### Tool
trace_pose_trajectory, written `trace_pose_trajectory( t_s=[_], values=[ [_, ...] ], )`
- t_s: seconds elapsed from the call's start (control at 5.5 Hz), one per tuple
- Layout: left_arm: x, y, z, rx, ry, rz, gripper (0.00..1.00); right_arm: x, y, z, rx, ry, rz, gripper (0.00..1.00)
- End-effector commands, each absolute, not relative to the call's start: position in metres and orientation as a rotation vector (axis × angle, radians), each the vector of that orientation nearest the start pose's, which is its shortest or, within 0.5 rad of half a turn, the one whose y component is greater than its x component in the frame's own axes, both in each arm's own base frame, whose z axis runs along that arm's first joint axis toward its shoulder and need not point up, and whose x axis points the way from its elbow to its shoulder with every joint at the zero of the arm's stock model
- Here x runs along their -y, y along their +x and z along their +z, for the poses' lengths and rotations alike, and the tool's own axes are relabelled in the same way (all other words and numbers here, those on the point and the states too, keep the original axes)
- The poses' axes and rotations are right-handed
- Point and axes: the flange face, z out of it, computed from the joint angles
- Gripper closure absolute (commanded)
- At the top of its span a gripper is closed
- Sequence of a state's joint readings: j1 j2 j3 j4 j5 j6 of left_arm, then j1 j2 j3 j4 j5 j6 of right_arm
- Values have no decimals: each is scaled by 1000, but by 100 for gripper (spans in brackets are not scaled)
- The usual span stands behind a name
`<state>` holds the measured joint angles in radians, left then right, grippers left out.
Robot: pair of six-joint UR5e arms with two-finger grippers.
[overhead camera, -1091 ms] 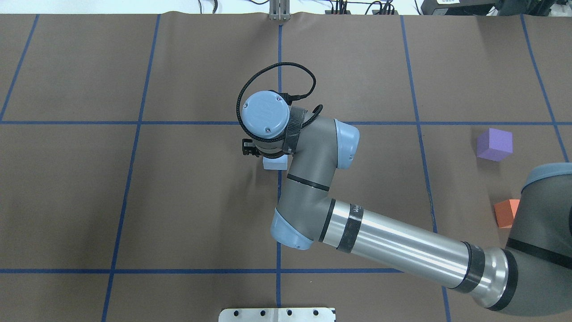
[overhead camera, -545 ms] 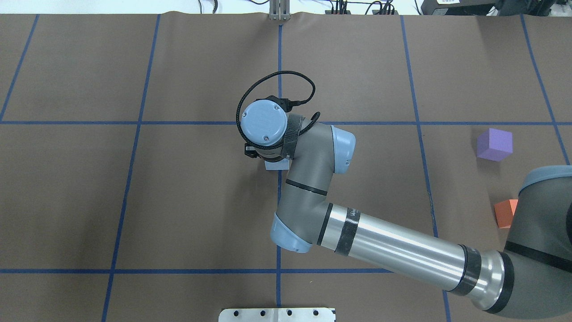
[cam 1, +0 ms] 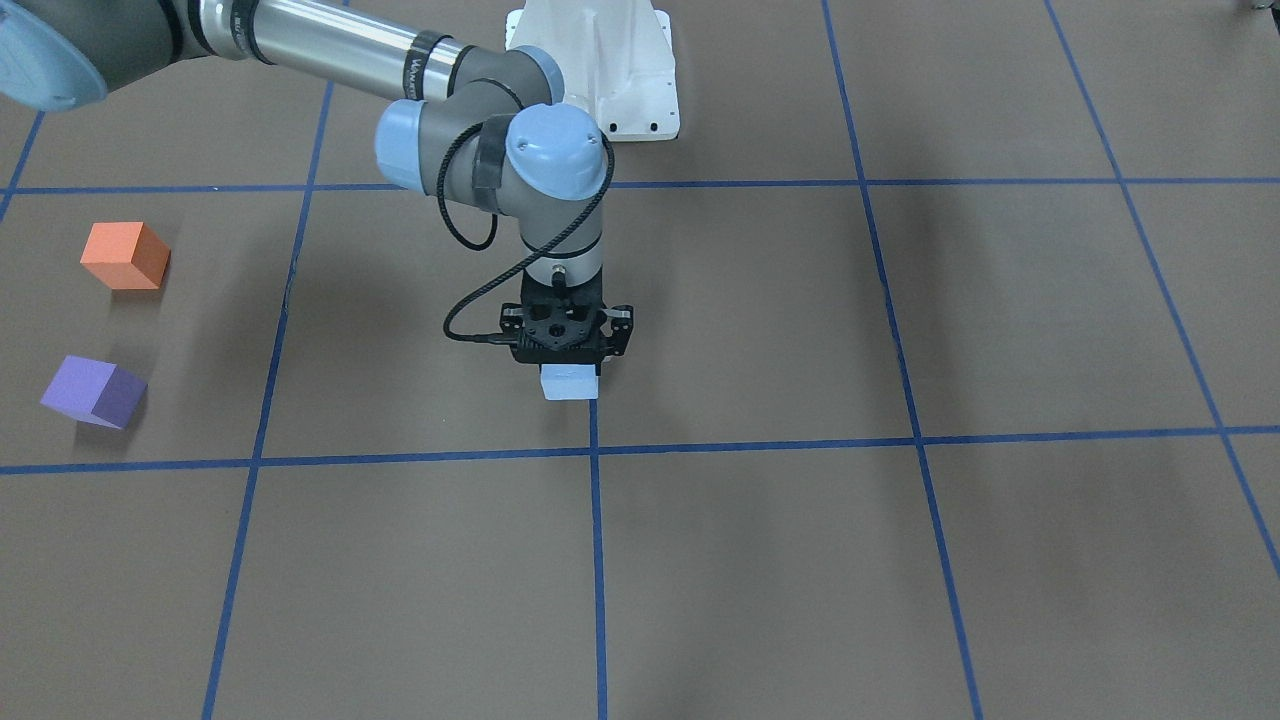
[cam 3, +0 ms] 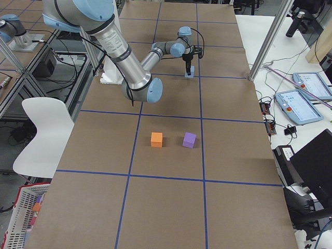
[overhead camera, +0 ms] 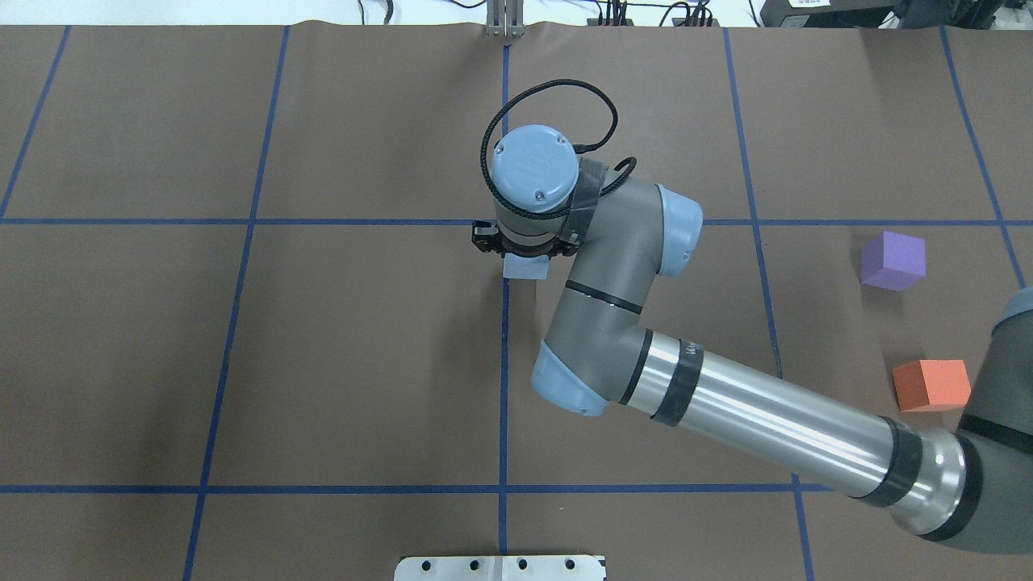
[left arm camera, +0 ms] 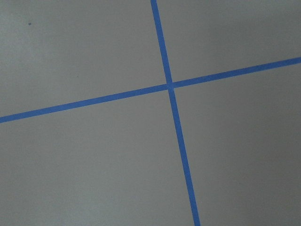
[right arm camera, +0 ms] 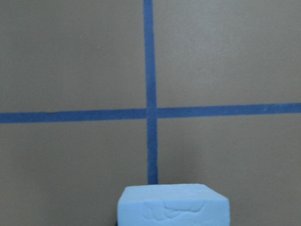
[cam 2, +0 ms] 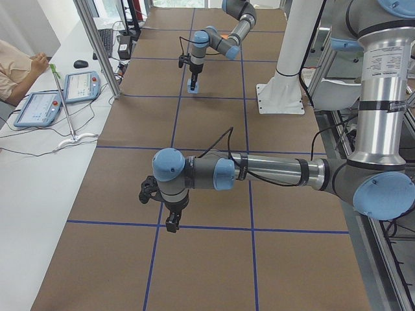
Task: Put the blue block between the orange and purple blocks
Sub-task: 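Carry the light blue cube with the right gripper toward the purple cube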
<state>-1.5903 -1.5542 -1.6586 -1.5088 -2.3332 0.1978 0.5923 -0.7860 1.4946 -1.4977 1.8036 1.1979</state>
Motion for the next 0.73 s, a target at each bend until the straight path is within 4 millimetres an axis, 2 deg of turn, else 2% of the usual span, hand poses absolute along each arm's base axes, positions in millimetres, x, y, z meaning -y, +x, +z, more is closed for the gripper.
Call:
trace_pose_trajectory(
  t_s=[0.0, 0.18, 0.36, 0.55],
  values=[
    [474, -74, 638, -761, 77, 156, 0, 520, -399, 271, 833, 189, 10, 100],
    [474, -74, 637, -761, 78, 158, 0, 514, -351, 323, 797, 197, -55, 100],
    [474, -74, 637, -761, 79, 159, 0, 507, -316, 357, 758, 199, -64, 100],
    [474, -74, 636, -759, 81, 159, 0, 499, -276, 379, 764, 184, -82, 100]
  ],
)
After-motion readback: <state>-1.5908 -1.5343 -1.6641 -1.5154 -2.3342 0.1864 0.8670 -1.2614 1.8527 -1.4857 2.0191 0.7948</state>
